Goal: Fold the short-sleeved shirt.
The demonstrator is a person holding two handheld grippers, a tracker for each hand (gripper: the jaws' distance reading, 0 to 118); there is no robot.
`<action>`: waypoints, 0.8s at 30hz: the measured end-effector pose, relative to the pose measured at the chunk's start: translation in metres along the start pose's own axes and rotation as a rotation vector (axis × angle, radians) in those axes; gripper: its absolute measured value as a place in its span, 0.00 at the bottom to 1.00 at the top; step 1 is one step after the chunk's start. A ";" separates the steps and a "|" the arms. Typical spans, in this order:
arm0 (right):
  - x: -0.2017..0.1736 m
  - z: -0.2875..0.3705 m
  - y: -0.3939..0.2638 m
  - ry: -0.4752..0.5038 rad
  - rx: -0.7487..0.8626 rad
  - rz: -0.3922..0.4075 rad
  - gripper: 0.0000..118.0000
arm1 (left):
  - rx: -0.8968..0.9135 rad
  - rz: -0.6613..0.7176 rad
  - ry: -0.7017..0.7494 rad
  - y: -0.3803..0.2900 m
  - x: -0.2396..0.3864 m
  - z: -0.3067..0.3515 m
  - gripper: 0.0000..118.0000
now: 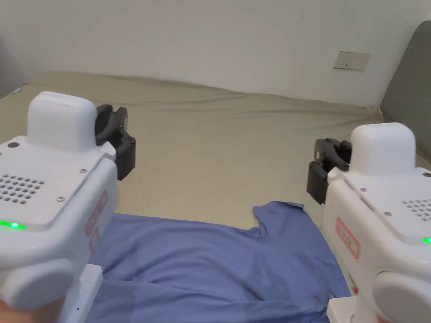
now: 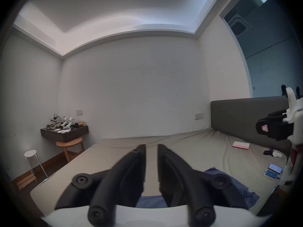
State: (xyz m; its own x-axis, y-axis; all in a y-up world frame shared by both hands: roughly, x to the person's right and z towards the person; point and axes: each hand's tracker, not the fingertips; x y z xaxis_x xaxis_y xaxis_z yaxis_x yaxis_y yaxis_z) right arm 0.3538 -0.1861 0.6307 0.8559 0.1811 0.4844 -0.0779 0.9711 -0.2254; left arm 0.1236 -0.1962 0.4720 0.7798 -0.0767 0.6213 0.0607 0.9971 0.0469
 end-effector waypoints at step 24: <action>-0.004 -0.083 -0.082 -0.032 -0.199 0.064 0.02 | -0.541 -0.096 -0.072 -0.148 -0.016 -0.102 0.00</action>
State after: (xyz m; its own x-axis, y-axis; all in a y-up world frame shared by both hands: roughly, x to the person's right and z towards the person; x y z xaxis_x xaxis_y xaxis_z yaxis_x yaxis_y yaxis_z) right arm 0.3993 -0.2790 0.5767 0.8357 0.2494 0.4893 -0.0267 0.9084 -0.4173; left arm 0.1661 -0.3431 0.3756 0.7115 -0.1479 0.6869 0.4555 0.8414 -0.2907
